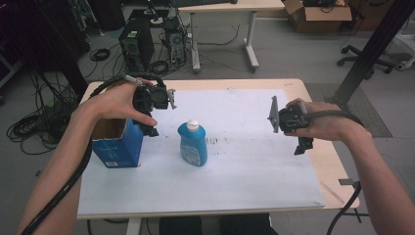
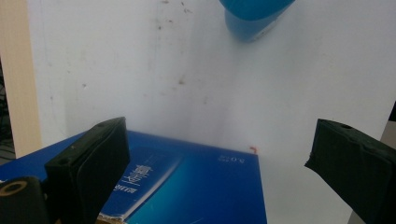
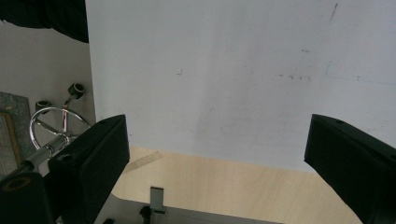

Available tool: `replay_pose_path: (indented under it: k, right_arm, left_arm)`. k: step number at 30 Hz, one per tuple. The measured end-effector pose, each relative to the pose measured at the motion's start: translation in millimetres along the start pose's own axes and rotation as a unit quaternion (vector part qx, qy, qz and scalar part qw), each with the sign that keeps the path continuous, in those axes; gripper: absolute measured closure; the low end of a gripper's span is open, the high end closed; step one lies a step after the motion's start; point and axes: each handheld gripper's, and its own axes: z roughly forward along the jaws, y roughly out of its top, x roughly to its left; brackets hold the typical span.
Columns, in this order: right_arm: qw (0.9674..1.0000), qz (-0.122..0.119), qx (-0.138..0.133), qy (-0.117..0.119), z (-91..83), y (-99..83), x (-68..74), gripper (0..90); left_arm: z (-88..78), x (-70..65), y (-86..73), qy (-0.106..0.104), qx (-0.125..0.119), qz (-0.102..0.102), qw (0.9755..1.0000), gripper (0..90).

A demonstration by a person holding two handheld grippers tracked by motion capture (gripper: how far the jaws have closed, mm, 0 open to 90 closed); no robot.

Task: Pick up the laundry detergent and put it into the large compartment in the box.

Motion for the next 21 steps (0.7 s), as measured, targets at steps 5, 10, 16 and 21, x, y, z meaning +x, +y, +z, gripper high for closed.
replay_pose_path:
  k: [5,10,16,21]
  right_arm:
    - [1.0,-0.001,-0.003,-0.002,0.4,-0.2,0.6,6.4]
    - [1.0,0.001,-0.003,0.0,1.3,-1.5,2.2,6.4]
    - [1.0,0.003,-0.003,-0.001,1.7,-3.4,2.9,6.4]
    - [1.0,0.002,-0.003,-0.001,2.7,-2.6,3.1,6.4]
  left_arm:
    - [0.5,1.1,0.2,-0.002,-0.002,-0.002,1.0,5.3]
    - [3.7,2.7,-1.6,-0.002,-0.014,-0.004,0.9999,5.2]
    - [4.2,3.0,-0.4,-0.005,-0.016,0.001,0.9999,5.0]
    - [2.9,3.4,2.7,-0.004,-0.016,0.01,0.9998,5.0]
